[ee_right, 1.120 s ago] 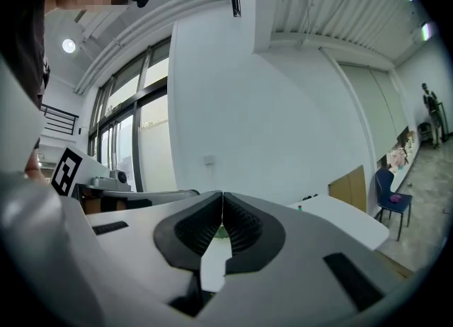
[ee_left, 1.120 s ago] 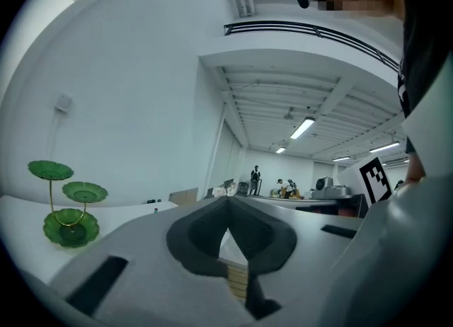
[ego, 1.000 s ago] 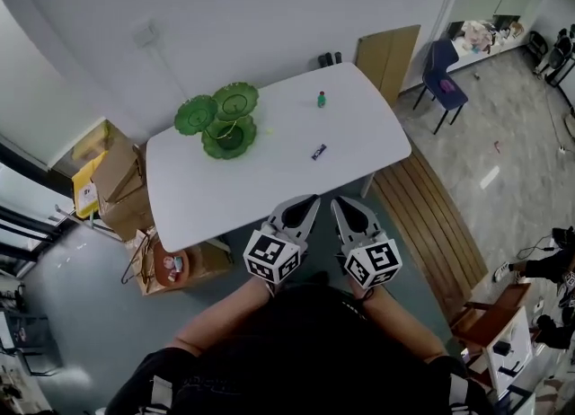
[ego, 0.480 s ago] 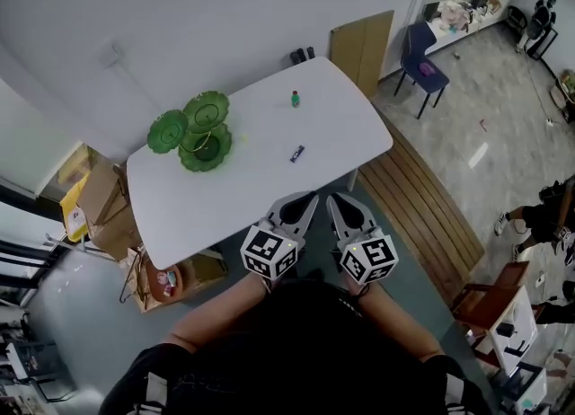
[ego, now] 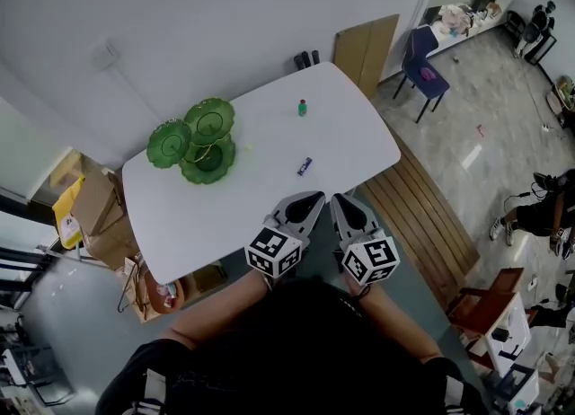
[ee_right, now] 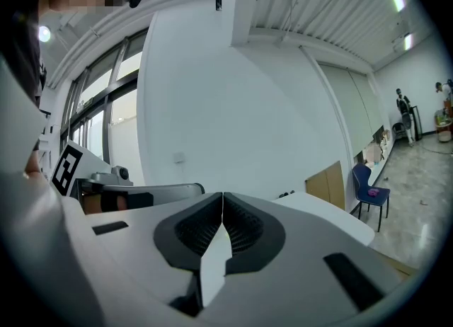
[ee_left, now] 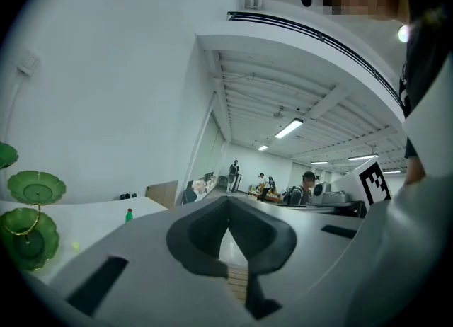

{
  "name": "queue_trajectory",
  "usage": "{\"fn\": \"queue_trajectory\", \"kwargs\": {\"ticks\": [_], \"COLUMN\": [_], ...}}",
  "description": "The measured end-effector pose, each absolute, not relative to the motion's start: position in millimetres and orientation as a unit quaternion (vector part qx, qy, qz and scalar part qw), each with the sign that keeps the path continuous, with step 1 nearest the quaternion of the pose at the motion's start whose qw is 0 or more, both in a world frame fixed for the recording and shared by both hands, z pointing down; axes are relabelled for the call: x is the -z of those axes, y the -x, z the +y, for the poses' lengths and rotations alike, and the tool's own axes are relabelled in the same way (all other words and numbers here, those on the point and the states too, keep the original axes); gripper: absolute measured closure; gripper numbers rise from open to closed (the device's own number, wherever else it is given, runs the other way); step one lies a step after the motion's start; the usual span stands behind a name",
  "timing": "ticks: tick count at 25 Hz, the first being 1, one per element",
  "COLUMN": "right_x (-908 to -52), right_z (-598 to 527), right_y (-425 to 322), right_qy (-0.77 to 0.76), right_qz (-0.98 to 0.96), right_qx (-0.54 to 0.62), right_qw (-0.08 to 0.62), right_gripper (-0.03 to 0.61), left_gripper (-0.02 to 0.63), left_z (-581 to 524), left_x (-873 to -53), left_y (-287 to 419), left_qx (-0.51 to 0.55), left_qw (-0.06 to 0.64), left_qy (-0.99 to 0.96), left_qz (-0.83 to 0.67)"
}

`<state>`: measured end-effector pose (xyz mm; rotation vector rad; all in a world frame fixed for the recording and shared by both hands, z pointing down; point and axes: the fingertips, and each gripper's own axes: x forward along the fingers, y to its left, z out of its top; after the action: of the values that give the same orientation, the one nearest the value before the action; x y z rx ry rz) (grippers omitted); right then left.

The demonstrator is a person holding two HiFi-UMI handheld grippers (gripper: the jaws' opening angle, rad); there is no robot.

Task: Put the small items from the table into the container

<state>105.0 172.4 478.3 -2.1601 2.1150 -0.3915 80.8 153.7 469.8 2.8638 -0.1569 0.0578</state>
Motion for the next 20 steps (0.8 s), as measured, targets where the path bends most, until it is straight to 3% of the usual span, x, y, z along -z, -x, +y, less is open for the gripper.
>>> {"fn": "queue_trajectory", "kwargs": {"ticks": [11,20], "right_x": [-469.7,-482.0], "right_z": [56.5,20.4], "right_y": [-83.4,-75.6], "right_qy": [0.719,0.721], "right_qz": [0.681,0.674], "right_qx": [0.130,0.153], "right_qw": [0.057,0.051], "right_gripper": [0.563,0.563], "left_gripper": [0.606,0.606], "left_z": [36.0,5.0], "left_x": [-450.8,-465.0], "left_y": [-59.0,-51.0], "left_qx": [-0.014,-0.027], "left_qw": [0.120,0.134], "left_qy": [-0.992,-0.990], "left_qz": [-0.032,-0.022]}}
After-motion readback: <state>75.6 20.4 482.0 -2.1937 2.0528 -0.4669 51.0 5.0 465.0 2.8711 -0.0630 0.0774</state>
